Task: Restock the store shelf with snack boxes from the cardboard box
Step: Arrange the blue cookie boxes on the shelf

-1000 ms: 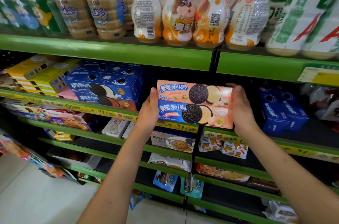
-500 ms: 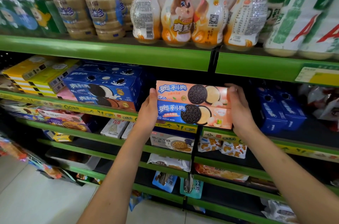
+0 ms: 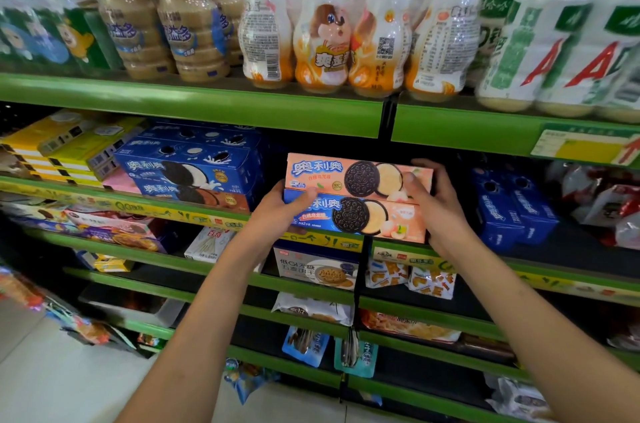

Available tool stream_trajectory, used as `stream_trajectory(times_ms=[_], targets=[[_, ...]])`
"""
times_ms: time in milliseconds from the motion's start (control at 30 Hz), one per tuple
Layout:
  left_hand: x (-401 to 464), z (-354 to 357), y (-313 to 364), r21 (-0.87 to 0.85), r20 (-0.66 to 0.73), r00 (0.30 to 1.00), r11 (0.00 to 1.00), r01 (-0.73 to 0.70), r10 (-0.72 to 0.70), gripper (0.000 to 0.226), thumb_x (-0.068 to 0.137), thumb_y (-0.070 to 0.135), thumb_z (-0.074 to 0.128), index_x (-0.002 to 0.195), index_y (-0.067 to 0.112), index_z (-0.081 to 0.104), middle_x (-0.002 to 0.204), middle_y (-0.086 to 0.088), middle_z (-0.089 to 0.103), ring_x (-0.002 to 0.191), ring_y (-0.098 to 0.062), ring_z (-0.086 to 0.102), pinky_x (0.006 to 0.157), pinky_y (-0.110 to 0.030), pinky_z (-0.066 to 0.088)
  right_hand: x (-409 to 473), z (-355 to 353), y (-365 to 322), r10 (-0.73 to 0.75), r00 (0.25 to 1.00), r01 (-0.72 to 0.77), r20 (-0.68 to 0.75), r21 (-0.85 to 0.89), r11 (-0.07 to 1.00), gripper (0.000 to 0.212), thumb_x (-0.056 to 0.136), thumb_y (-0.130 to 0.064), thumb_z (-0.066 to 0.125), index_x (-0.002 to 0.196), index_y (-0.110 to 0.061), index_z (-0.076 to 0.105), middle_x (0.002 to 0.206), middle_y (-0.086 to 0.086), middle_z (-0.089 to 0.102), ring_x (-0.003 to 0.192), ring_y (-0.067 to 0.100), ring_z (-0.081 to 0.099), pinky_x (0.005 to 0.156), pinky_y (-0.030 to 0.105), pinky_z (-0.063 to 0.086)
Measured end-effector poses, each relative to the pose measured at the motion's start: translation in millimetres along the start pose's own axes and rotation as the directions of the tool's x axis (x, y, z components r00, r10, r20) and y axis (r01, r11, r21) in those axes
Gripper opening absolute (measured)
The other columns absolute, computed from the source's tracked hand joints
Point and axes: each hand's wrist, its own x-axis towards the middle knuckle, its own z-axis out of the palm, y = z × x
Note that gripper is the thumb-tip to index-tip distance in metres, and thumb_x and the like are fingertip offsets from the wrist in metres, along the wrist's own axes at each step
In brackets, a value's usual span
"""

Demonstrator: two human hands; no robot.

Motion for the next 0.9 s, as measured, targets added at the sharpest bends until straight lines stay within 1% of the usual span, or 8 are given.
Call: stream_trajectory(times_ms=[167, 267, 400, 467, 600, 733, 833, 900], targets=[[0.1, -20.1, 10.8, 0.128, 0.145, 0.989, 0.992, -0.002, -0.017, 0.049, 0.079, 0.017, 0.082, 0.119, 0.027, 0.056, 0.104, 0.011, 0.075, 0.093, -0.006, 0.071, 0.074, -0.022, 0.055, 0.0, -9.5, -8.6, -0.009, 0.992, 0.003, 0.123, 0.046, 0.999, 0.030, 0.080, -0.023, 0.075, 0.098, -0.044, 0.063, 0.101, -0.005, 0.075, 0.087, 0.017, 0.073, 0.063, 0.030, 0.058], [1.5, -28.9, 12.8, 0.192, 0.111, 0.994, 0.981, -0.013, -0.008, 0.048, 0.076, 0.015, 0.084, 0.114, 0.032, 0.060, 0.102, 0.013, 0.075, 0.096, -0.009, 0.071, 0.084, -0.029, 0.053, 2.9, -13.1, -12.6, -0.018, 0.986, 0.011, 0.168, 0.045, 0.999, 0.034, 0.075, -0.024, 0.080, 0.097, -0.043, 0.063, 0.097, -0.005, 0.075, 0.088, 0.013, 0.072, 0.068, 0.026, 0.057], [1.3, -34.7, 20.6, 0.325, 0.074, 0.997, 0.945, -0.042, 0.019, 0.046, 0.075, 0.025, 0.085, 0.107, 0.042, 0.057, 0.098, 0.014, 0.072, 0.090, -0.007, 0.069, 0.068, -0.024, 0.050, 12.8, -10.1, -10.5, -0.007, 0.994, -0.001, 0.107, 0.076, 0.997, 0.037, 0.082, -0.011, 0.075, 0.106, -0.031, 0.056, 0.105, 0.001, 0.071, 0.090, 0.012, 0.072, 0.076, 0.027, 0.055], [3.7, -32.1, 28.2, 0.420, 0.094, 0.994, 0.903, -0.094, 0.059, 0.051, 0.078, 0.026, 0.083, 0.117, 0.036, 0.052, 0.102, 0.013, 0.068, 0.095, -0.010, 0.066, 0.072, -0.025, 0.050, 17.4, -8.2, -11.8, 0.021, 0.998, -0.029, 0.061, 0.133, 0.991, 0.036, 0.084, -0.007, 0.072, 0.108, -0.029, 0.054, 0.109, 0.006, 0.069, 0.095, 0.017, 0.071, 0.079, 0.034, 0.055], [13.5, -24.4, 46.9, 0.772, 0.115, 0.987, 0.614, -0.163, 0.116, 0.067, 0.086, 0.037, 0.073, 0.144, 0.026, 0.040, 0.136, 0.000, 0.050, 0.122, -0.024, 0.053, 0.097, -0.041, 0.046, 23.8, -1.8, -16.1, 0.072, 0.997, -0.067, -0.016, 0.204, 0.977, 0.037, 0.086, -0.001, 0.068, 0.105, -0.028, 0.053, 0.105, 0.004, 0.069, 0.093, 0.019, 0.069, 0.078, 0.039, 0.055], [3.5, -1.0, 49.0, 0.953, 0.092, 0.975, 0.267, -0.145, 0.201, 0.053, 0.094, 0.037, 0.058, 0.142, 0.019, 0.046, 0.146, -0.007, 0.040, 0.133, -0.030, 0.036, 0.099, -0.050, 0.041, 26.4, 6.3, -13.9, 0.114, 0.993, -0.109, -0.010, 0.236, 0.966, 0.034, 0.089, 0.001, 0.064, 0.105, -0.026, 0.052, 0.104, 0.004, 0.068, 0.091, 0.021, 0.067, 0.071, 0.036, 0.054], [-10.4, 38.4, 34.9, 0.928, 0.229, 0.860, 0.164, -0.335, 0.457, 0.040, 0.092, 0.036, 0.054, 0.128, 0.020, 0.059, 0.136, -0.005, 0.054, 0.129, -0.028, 0.041, 0.102, -0.049, 0.037, 28.8, 13.3, -12.3, 0.141, 0.990, -0.133, -0.010, 0.273, 0.953, 0.034, 0.089, 0.002, 0.063, 0.106, -0.025, 0.052, 0.104, 0.005, 0.068, 0.087, 0.021, 0.068, 0.071, 0.037, 0.055], [-15.3, 62.0, 24.2, 0.894, 0.300, 0.799, 0.140, -0.427, 0.521, 0.041, 0.095, 0.041, 0.047, 0.130, 0.023, 0.058, 0.134, -0.003, 0.058, 0.128, -0.027, 0.044, 0.107, -0.050, 0.034, 31.3, 17.6, -11.3, 0.124, 0.992, -0.120, 0.002, 0.256, 0.959, 0.032, 0.089, 0.003, 0.062, 0.104, -0.023, 0.052, 0.101, 0.004, 0.067, 0.083, 0.019, 0.068, 0.068, 0.035, 0.055]])
